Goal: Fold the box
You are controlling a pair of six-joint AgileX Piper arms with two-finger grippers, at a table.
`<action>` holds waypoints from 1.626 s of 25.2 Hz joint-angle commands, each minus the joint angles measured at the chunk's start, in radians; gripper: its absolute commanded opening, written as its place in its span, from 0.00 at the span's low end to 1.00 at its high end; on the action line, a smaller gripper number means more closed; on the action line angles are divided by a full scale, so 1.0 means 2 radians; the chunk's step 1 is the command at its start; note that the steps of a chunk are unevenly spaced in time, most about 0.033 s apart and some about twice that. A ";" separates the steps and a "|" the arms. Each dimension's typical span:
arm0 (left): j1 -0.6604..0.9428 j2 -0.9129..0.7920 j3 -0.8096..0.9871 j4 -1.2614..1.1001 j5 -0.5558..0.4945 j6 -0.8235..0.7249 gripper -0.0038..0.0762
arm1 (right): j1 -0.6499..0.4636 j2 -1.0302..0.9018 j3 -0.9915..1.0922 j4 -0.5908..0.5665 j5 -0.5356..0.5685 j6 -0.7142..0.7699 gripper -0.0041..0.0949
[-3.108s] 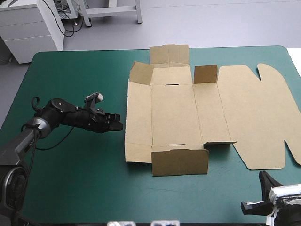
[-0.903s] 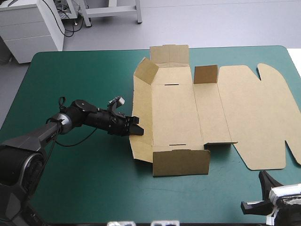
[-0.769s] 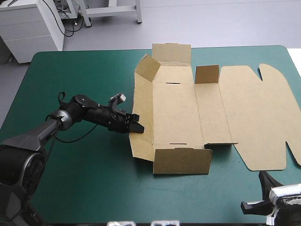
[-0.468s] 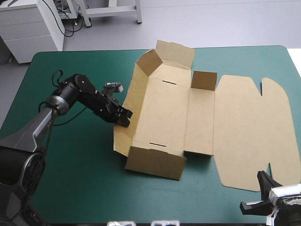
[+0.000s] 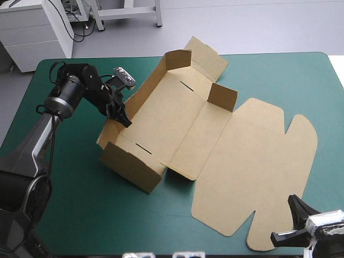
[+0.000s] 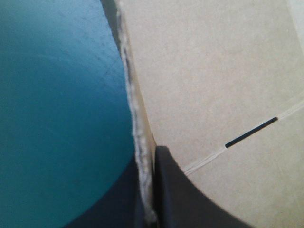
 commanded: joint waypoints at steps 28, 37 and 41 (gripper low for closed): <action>-0.305 -0.041 0.041 0.601 -0.194 -0.178 0.04 | 0.002 0.002 -0.010 0.022 -0.029 -0.025 0.02; -0.423 -0.112 0.244 0.897 -0.102 -0.477 0.04 | 0.002 0.002 -0.010 0.017 -0.025 -0.035 0.02; -0.426 -0.114 0.274 0.910 -0.065 -0.519 0.04 | 0.002 0.002 -0.010 0.018 -0.023 -0.037 0.02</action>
